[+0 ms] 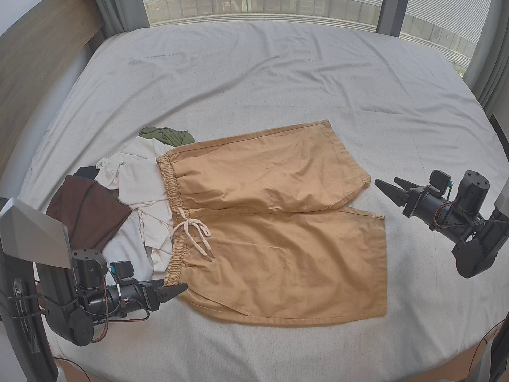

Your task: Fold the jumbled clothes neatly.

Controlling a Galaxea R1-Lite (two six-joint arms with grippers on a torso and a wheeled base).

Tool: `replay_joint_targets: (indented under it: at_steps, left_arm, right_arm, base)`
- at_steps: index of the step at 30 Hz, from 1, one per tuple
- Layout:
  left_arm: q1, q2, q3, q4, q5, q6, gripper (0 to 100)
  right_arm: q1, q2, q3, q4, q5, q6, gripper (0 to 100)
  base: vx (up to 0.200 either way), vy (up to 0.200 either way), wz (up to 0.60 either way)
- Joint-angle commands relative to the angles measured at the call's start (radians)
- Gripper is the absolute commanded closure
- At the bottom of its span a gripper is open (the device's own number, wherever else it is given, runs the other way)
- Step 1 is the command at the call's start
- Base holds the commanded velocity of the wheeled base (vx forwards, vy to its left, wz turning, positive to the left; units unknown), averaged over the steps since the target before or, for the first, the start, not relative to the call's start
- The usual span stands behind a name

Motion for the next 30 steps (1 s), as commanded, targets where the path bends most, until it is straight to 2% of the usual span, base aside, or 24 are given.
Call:
replay_joint_targets:
  at_steps: [1, 9, 10, 21, 27, 30]
  left_arm:
    - [0.001, 0.007, 0.010, 0.001, 0.001, -0.002, 0]
    - [-0.001, 0.027, 0.006, -0.001, 0.001, -0.002, 0]
    - [-0.001, 0.025, 0.006, -0.001, 0.001, 0.000, 100]
    - [0.001, 0.041, -0.004, -0.001, 0.001, 0.003, 100]
    - [-0.003, 0.036, -0.004, -0.002, -0.001, 0.004, 100]
    - [-0.006, 0.038, -0.004, -0.002, -0.003, 0.007, 100]
  right_arm:
    - [0.003, 0.001, 0.000, 0.000, 0.000, 0.000, 0]
    - [0.002, 0.001, 0.002, 0.000, 0.000, 0.000, 0]
    - [0.002, 0.001, 0.002, 0.000, 0.000, 0.000, 0]
    - [-0.011, -0.026, 0.071, 0.043, 0.006, -0.006, 0]
    - [-0.027, -0.138, 0.112, 0.316, 0.006, -0.074, 0]
    - [-0.047, -0.210, 0.118, 0.521, 0.005, -0.137, 0]
  base:
    - [0.000, 0.000, 0.00]
    - [0.000, 0.000, 0.00]
    - [0.000, 0.000, 0.00]
    - [0.000, 0.000, 0.00]
    - [0.000, 0.000, 0.00]
    - [0.000, 0.000, 0.00]
